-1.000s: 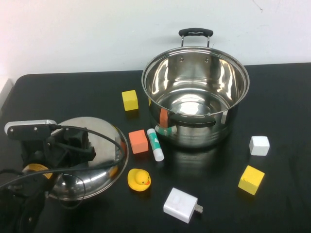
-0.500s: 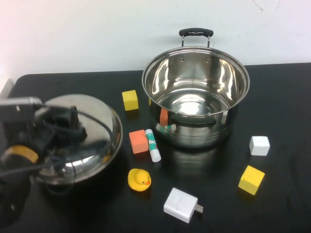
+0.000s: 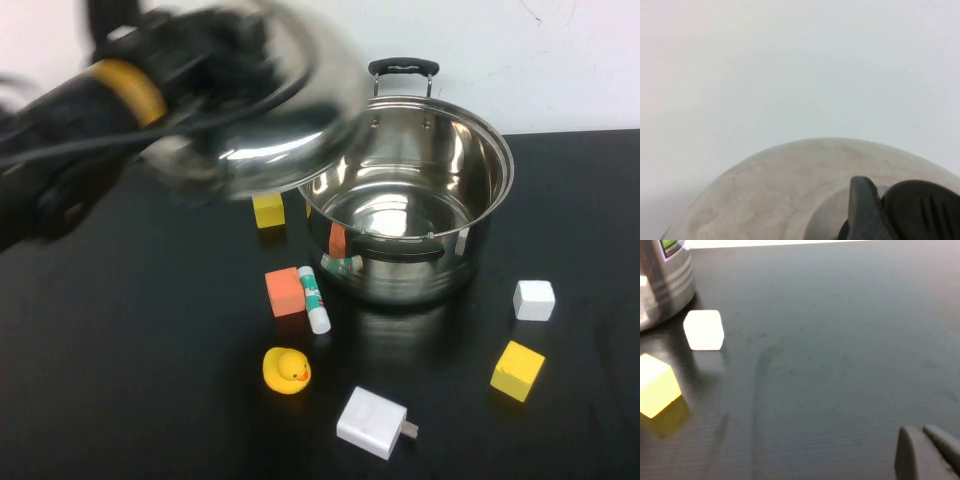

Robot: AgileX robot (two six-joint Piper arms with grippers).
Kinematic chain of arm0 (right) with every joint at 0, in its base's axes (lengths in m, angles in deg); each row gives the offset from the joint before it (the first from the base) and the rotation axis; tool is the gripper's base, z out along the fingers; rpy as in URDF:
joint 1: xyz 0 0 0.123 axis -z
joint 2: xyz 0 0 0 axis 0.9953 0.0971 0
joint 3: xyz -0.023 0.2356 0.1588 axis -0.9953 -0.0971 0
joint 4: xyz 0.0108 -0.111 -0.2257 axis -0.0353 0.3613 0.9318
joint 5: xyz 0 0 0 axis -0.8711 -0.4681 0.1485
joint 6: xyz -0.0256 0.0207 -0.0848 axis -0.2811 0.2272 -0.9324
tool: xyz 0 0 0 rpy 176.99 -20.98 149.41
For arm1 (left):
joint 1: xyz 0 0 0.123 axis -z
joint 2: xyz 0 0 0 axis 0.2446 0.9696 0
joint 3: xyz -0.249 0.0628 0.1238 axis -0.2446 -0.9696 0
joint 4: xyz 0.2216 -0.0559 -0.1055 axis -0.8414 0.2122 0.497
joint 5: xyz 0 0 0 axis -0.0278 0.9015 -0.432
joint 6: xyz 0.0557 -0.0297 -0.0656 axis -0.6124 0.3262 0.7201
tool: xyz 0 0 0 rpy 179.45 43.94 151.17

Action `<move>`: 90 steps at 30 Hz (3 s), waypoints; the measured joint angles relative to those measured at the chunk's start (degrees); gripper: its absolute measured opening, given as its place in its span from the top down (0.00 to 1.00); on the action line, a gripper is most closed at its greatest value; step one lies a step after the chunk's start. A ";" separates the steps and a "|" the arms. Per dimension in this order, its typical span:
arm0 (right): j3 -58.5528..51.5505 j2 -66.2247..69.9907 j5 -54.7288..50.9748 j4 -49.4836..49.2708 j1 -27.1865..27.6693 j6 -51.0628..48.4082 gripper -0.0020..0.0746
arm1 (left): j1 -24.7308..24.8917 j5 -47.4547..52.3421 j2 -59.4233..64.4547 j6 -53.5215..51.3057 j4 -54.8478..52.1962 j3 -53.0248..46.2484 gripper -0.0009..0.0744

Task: Cover the pot
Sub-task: Place the pot lid on the pot

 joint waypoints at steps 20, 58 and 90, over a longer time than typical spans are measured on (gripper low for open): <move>0.00 0.00 0.00 0.09 0.00 0.00 0.98 | 12.12 8.79 26.73 8.58 -10.62 26.81 0.56; 0.00 0.00 0.00 0.09 0.00 0.00 0.98 | 14.66 18.09 27.93 19.98 -16.06 27.31 0.56; 0.00 0.00 0.00 0.09 0.00 0.00 0.98 | 15.03 27.66 18.77 22.76 -22.77 27.93 0.64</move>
